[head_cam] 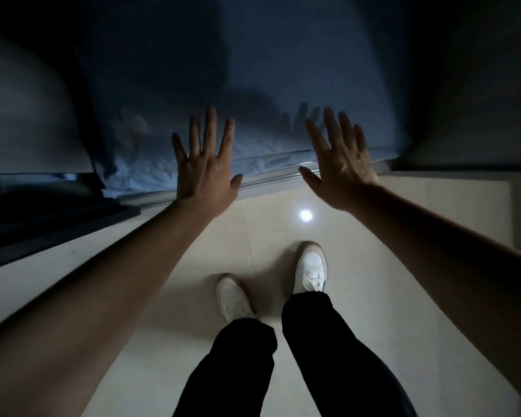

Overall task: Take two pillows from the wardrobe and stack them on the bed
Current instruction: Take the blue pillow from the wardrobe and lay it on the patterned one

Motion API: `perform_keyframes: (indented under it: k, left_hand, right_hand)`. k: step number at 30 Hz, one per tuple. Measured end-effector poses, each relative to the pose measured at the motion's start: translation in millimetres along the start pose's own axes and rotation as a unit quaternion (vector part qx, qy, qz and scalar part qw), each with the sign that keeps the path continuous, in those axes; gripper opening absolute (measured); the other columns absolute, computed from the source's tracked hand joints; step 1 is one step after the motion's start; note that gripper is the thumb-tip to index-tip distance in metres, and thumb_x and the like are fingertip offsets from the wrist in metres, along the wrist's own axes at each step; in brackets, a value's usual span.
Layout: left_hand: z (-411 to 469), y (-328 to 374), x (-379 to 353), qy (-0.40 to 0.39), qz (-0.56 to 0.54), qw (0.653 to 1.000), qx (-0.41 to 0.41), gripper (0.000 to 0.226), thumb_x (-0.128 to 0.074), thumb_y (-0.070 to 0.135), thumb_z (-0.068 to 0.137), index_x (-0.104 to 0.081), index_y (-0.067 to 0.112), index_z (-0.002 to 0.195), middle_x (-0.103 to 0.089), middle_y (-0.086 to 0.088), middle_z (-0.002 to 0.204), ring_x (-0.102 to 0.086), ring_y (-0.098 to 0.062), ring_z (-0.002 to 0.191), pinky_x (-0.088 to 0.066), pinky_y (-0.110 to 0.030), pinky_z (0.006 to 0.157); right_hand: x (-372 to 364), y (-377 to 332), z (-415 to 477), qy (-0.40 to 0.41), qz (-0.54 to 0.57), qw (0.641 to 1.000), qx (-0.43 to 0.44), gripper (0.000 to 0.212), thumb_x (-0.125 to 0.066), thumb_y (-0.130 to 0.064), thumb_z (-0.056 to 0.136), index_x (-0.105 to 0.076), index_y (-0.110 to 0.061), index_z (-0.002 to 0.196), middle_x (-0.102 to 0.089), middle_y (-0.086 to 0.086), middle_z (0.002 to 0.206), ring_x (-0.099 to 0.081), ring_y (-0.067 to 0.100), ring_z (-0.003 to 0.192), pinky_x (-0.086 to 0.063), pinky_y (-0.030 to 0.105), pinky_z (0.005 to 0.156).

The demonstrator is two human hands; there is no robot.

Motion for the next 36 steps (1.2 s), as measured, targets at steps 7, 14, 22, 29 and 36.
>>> perform_keyframes:
  k: [7, 14, 22, 29, 36]
  left_hand:
    - [72, -10, -123, -0.034, 0.031, 0.998, 0.035, 0.104, -0.076, 0.051, 0.067, -0.015, 0.035, 0.15, -0.014, -0.006, 0.161, -0.012, -0.043, 0.145, -0.024, -0.075, 0.101]
    - [92, -7, -121, 0.016, 0.052, 0.998, 0.017, 0.041, -0.045, 0.018, 0.095, -0.052, 0.027, 0.135, -0.063, -0.016, 0.122, -0.056, -0.043, 0.113, -0.048, -0.044, 0.071]
    - [23, -16, -33, -0.05, -0.062, 0.994, 0.076, 0.034, -0.06, 0.017, 0.088, -0.061, 0.025, 0.121, -0.066, -0.026, 0.106, -0.06, -0.046, 0.101, -0.047, -0.047, 0.083]
    - [-68, -23, 61, 0.008, -0.159, 0.981, 0.108, 0.056, -0.055, 0.002, 0.079, -0.062, 0.03, 0.127, -0.07, -0.018, 0.11, -0.062, -0.046, 0.096, -0.05, -0.045, 0.082]
    - [-107, 11, 140, -0.005, -0.109, 0.994, 0.017, 0.052, -0.052, 0.002, 0.084, -0.063, 0.028, 0.127, -0.069, -0.024, 0.107, -0.062, -0.045, 0.095, -0.05, -0.045, 0.081]
  right_hand:
    - [-94, 17, 68, 0.006, -0.034, 0.999, 0.001, 0.106, -0.071, -0.05, 0.079, 0.0, -0.028, 0.155, 0.009, 0.019, 0.162, 0.007, 0.048, 0.146, -0.009, 0.069, 0.113]
    - [-123, 0, 77, 0.103, -0.079, 0.987, -0.09, 0.079, -0.059, 0.001, 0.087, -0.021, -0.022, 0.153, -0.019, 0.022, 0.159, -0.016, 0.052, 0.143, -0.024, 0.074, 0.105]
    - [-53, -31, 28, -0.038, 0.074, 0.992, -0.098, 0.093, -0.07, -0.044, 0.077, -0.019, -0.024, 0.153, -0.014, 0.015, 0.16, -0.009, 0.046, 0.144, -0.025, 0.062, 0.11]
    - [20, -77, -57, 0.038, 0.024, 0.998, -0.037, 0.103, -0.069, -0.038, 0.079, 0.0, -0.03, 0.156, -0.002, 0.018, 0.163, 0.001, 0.053, 0.144, -0.001, 0.078, 0.107]
    - [78, -78, -128, 0.042, 0.021, 0.995, -0.085, 0.071, -0.044, -0.012, 0.085, -0.026, -0.029, 0.151, -0.046, 0.008, 0.144, -0.039, 0.042, 0.127, -0.025, 0.066, 0.103]
Point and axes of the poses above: each hand's wrist, its own z-axis towards the middle knuckle, its own x-axis out of the back of the hand, y = z × x, the point moved 6 cm from there along z, towards the middle knuckle
